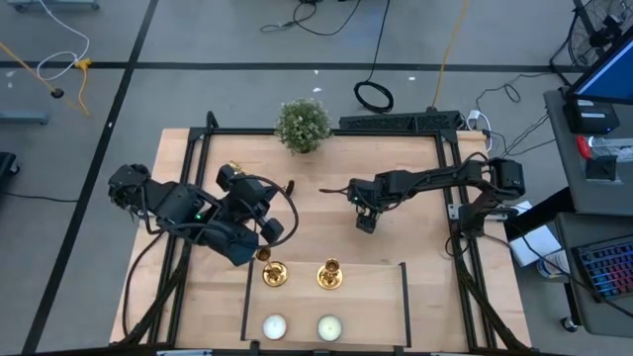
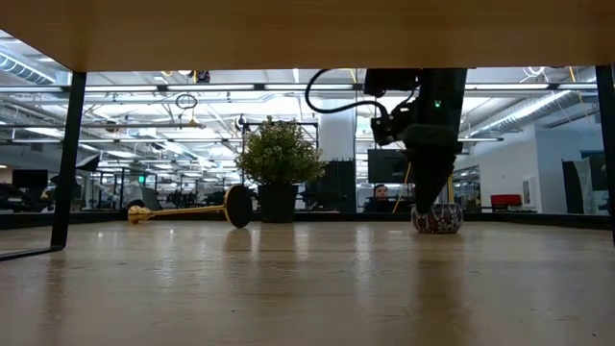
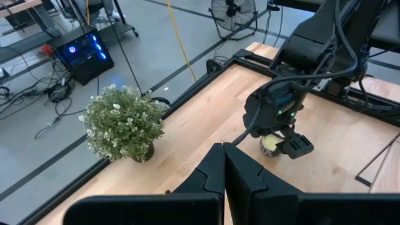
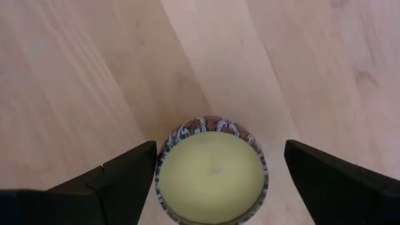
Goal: Pick & Place candle stick holders
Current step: Put the red scented candle on the shelf
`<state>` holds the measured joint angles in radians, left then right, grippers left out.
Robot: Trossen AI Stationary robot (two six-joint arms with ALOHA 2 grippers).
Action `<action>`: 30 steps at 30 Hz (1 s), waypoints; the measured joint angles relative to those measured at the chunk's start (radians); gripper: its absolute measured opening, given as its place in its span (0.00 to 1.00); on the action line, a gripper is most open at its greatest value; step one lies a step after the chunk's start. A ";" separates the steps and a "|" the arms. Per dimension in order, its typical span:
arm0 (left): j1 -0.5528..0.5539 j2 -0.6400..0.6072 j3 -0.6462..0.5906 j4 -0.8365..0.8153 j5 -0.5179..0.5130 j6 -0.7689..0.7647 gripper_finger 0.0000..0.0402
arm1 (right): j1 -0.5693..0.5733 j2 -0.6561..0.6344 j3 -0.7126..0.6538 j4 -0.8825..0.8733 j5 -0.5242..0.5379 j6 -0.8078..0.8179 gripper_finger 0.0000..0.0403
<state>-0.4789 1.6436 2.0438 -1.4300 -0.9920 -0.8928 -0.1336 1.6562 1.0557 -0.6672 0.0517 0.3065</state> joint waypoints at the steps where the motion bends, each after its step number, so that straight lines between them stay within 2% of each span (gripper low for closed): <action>1: 0.000 0.000 0.000 0.000 0.000 0.000 0.00 | -0.003 0.000 0.000 -0.011 -0.001 0.000 0.87; 13: 0.000 0.000 0.000 0.000 -0.001 0.002 0.00 | -0.004 0.000 0.000 -0.018 -0.004 0.026 0.87; 19: 0.000 0.000 0.000 0.023 -0.002 0.014 0.00 | -0.004 0.000 -0.042 -0.010 -0.008 0.056 0.87; 30: 0.000 0.000 0.000 0.049 -0.003 0.042 0.00 | -0.004 0.000 -0.109 0.088 -0.026 0.076 0.86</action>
<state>-0.4793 1.6436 2.0441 -1.3811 -0.9951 -0.8505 -0.1379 1.6558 0.9466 -0.5789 0.0261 0.3820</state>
